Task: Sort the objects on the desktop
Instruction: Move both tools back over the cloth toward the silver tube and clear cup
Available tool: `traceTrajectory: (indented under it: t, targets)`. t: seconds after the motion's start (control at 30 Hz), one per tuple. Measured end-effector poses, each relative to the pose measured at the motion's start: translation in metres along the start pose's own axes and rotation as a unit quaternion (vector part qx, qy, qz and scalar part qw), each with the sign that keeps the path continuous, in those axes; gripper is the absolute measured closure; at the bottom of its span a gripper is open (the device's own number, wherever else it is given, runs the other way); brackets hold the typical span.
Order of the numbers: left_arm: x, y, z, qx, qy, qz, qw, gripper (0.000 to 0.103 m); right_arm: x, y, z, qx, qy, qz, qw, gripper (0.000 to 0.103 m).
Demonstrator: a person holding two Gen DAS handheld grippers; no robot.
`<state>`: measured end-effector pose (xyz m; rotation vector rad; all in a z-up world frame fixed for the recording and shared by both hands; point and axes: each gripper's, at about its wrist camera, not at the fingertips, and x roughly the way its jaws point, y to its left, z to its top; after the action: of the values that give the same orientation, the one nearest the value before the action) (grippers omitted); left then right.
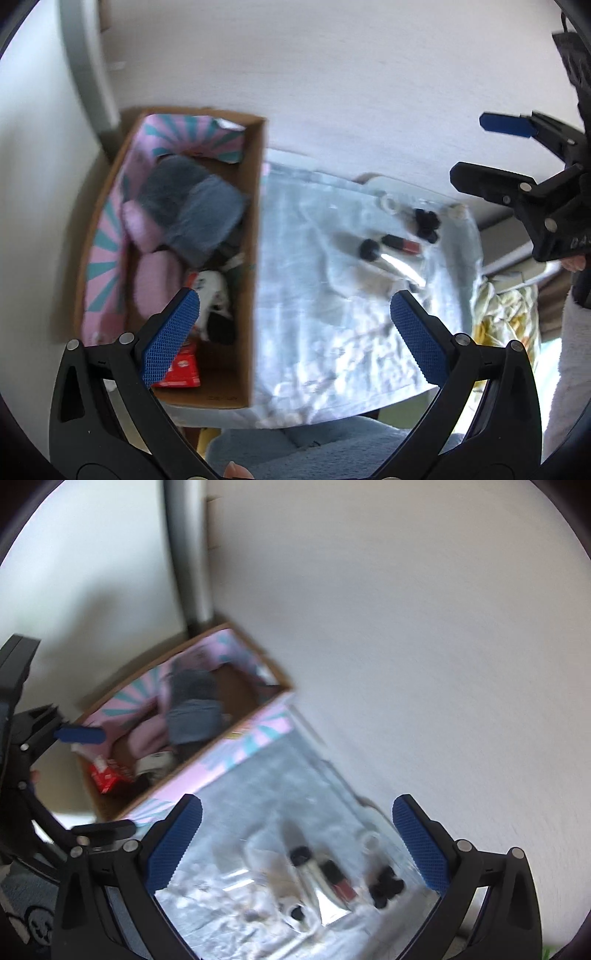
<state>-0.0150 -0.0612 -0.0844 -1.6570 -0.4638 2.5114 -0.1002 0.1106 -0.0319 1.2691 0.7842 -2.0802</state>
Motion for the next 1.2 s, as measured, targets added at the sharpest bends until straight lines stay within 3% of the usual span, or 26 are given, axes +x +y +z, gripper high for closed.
traceTrajectory:
  t: [0.2, 0.37, 0.47, 0.63, 0.83, 1.0, 1.17, 1.2]
  targets:
    - [0.009, -0.039, 0.008, 0.032, 0.0, -0.048, 0.9983, 0.0, -0.01, -0.053, -0.04, 0.079, 0.007, -0.013, 0.997, 0.0]
    - [0.03, -0.073, 0.012, 0.074, 0.012, -0.028, 0.9968, 0.0, -0.014, -0.09, -0.081, 0.145, 0.014, -0.042, 0.988, 0.0]
    - [0.051, -0.094, 0.014, 0.095, 0.033, -0.037, 0.9943, 0.0, -0.014, -0.11, -0.106, 0.178, 0.017, -0.048, 0.983, 0.0]
    - [0.089, -0.122, 0.015, 0.137, 0.065, -0.02, 0.9883, 0.0, -0.004, -0.131, -0.149, 0.215, 0.027, -0.038, 0.976, 0.0]
    - [0.127, -0.126, -0.011, 0.165, 0.088, -0.005, 0.9824, 0.001, 0.016, -0.134, -0.197, 0.232, 0.023, -0.027, 0.972, 0.0]
    - [0.156, -0.106, -0.043, 0.148, 0.116, -0.003, 0.9821, 0.009, 0.045, -0.124, -0.221, 0.214, 0.01, -0.006, 0.977, 0.001]
    - [0.173, -0.091, -0.06, 0.119, 0.114, -0.006, 0.9863, 0.016, 0.092, -0.109, -0.224, 0.16, 0.02, 0.02, 0.987, 0.03]
    - [0.175, -0.09, -0.062, 0.117, 0.111, -0.003, 0.987, 0.022, 0.099, -0.106, -0.222, 0.146, 0.019, 0.026, 0.989, 0.033]
